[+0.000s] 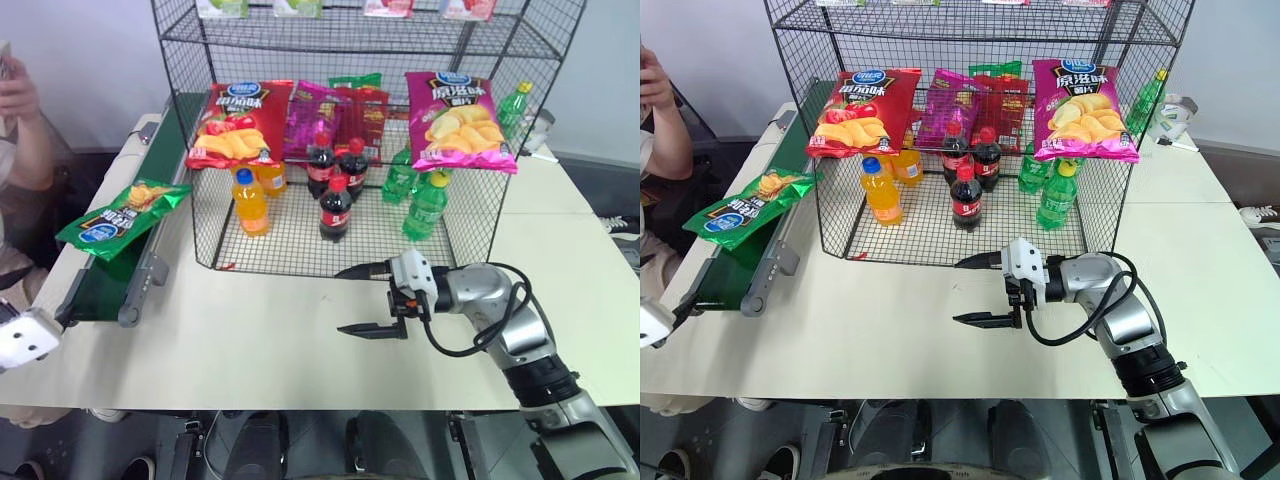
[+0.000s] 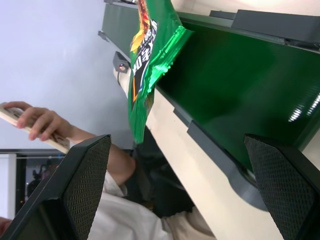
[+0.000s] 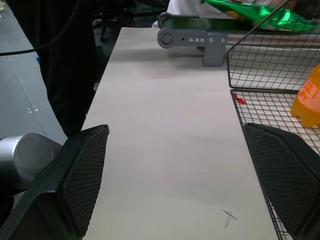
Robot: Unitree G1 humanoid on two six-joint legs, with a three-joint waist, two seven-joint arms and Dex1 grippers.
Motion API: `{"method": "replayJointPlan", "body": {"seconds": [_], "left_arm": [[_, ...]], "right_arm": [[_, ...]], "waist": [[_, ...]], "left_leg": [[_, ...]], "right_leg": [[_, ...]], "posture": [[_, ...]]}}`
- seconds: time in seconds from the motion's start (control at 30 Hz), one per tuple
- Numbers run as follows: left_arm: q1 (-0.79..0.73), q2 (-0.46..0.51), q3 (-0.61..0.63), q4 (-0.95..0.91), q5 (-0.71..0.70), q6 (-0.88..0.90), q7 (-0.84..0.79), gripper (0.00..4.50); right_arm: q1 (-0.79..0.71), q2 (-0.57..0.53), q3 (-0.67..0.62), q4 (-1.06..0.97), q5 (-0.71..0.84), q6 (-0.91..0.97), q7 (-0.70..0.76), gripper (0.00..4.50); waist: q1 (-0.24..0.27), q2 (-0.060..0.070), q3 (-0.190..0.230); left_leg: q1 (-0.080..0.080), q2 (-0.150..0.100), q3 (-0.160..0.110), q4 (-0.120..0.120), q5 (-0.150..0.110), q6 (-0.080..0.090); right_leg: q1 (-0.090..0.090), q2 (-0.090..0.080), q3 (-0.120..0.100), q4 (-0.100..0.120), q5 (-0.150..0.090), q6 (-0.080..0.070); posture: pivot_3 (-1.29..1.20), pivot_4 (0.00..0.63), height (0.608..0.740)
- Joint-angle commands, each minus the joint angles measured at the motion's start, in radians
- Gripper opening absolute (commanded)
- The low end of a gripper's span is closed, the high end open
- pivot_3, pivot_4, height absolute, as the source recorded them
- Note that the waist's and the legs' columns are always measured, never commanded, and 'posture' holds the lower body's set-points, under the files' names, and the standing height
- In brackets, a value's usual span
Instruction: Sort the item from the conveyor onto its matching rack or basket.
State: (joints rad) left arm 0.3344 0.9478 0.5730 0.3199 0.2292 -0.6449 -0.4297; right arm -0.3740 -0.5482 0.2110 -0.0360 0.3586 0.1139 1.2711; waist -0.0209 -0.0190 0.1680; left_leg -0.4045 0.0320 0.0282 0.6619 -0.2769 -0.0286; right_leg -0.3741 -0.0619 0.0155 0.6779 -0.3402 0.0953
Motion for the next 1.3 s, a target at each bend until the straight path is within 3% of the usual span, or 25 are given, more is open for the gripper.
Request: {"method": "replayJointPlan", "body": {"seconds": [0.03, 0.8, 0.9, 1.17, 1.3], "left_arm": [[-0.021, 0.026, -0.006, 0.018, -0.013, -0.017, 0.018, 4.5], [-0.127, 0.052, -0.123, 0.082, -0.015, -0.021, 0.034, 4.5], [-0.131, 0.052, -0.143, 0.067, -0.048, -0.024, 0.0, 3.71], [-0.149, 0.048, -0.161, 0.024, -0.065, 0.006, -0.021, 0.04], [-0.168, 0.019, -0.127, -0.031, -0.168, 0.063, -0.045, 0.04]], "right_arm": [[-0.005, 0.004, -0.016, -0.013, 0.0, -0.025, -0.006, 4.49], [0.027, -0.005, -0.019, -0.022, -0.024, -0.051, -0.051, 4.49], [0.027, 0.001, -0.017, -0.02, -0.03, -0.056, -0.057, 4.5], [0.016, 0.003, -0.018, -0.012, -0.038, -0.063, -0.068, 4.5], [0.01, 0.006, -0.018, -0.015, -0.039, -0.06, -0.081, 4.5]], "waist": [[0.0, 0.0, 0.0], [0.001, 0.0, 0.0], [0.001, 0.0, 0.0], [0.001, 0.0, 0.0], [0.001, 0.0, 0.0]], "left_leg": [[0.0, 0.0, 0.0, 0.0, 0.0, 0.0], [0.0, 0.0, 0.0, 0.0, 0.0, 0.0], [0.0, 0.0, 0.0, 0.0, 0.0, 0.0], [0.0, 0.0, 0.0, 0.0, 0.0, 0.0], [0.0, 0.0, 0.0, 0.001, 0.0, 0.0]], "right_leg": [[0.0, 0.0, 0.0, 0.0, 0.0, 0.0], [0.0, 0.0, -0.001, 0.0, 0.0, 0.0], [0.0, 0.0, -0.001, 0.001, 0.0, 0.0], [0.0, 0.001, -0.001, 0.001, 0.0, 0.0], [0.0, 0.001, -0.001, 0.002, 0.0, 0.0]], "posture": [[0.0, 0.15, 0.739], [0.0, 0.15, 0.739], [0.0, 0.15, 0.739], [0.0, 0.15, 0.739], [0.0, 0.15, 0.739]]}}
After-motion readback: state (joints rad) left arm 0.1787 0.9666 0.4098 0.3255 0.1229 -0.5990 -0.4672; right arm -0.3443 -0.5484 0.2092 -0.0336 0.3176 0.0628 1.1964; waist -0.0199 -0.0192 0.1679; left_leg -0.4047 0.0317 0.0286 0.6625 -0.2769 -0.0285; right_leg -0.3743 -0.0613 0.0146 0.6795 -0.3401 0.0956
